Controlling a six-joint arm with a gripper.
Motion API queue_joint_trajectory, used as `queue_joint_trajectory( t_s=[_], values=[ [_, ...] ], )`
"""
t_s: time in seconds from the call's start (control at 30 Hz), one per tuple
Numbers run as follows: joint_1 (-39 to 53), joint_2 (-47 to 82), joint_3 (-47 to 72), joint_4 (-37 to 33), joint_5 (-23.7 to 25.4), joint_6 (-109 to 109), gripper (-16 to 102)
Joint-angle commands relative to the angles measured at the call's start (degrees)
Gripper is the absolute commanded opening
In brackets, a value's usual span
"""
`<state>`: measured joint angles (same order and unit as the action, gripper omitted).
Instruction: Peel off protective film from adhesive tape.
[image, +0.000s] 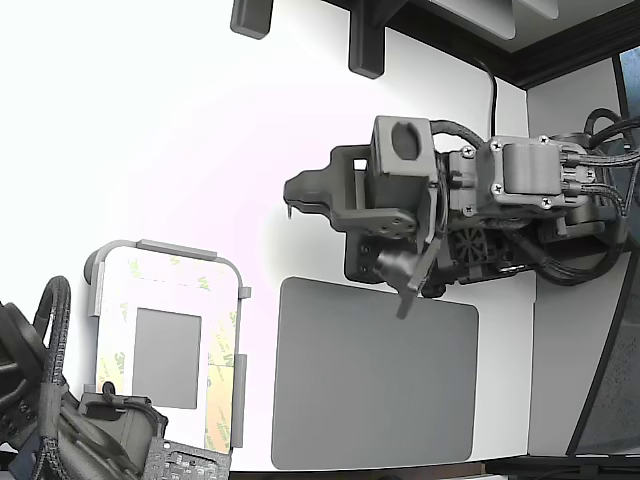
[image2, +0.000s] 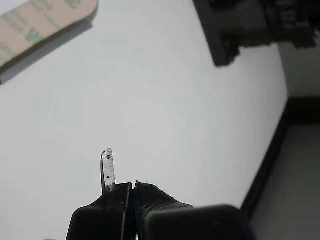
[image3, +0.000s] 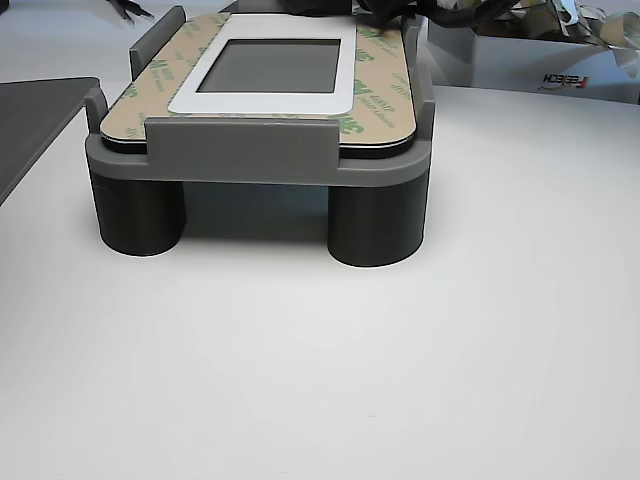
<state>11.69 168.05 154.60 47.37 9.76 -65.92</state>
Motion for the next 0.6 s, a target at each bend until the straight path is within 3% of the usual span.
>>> queue_joint_trajectory(
  t_s=[0.0, 0.23, 0.37, 0.57],
  values=[
    [-0.26, -0.26, -1.32, -1.14, -2.64, -4.66, -12],
    [-0.09, -6.86, -1.41, -7.65, -5.71, -22.59, -12],
    [0.44, -10.63, -1.41, -10.55, -9.76, -16.26, -12],
    [6.42, -19.86, -1.76, -19.51, -8.09, -26.54, -11]
  ],
)
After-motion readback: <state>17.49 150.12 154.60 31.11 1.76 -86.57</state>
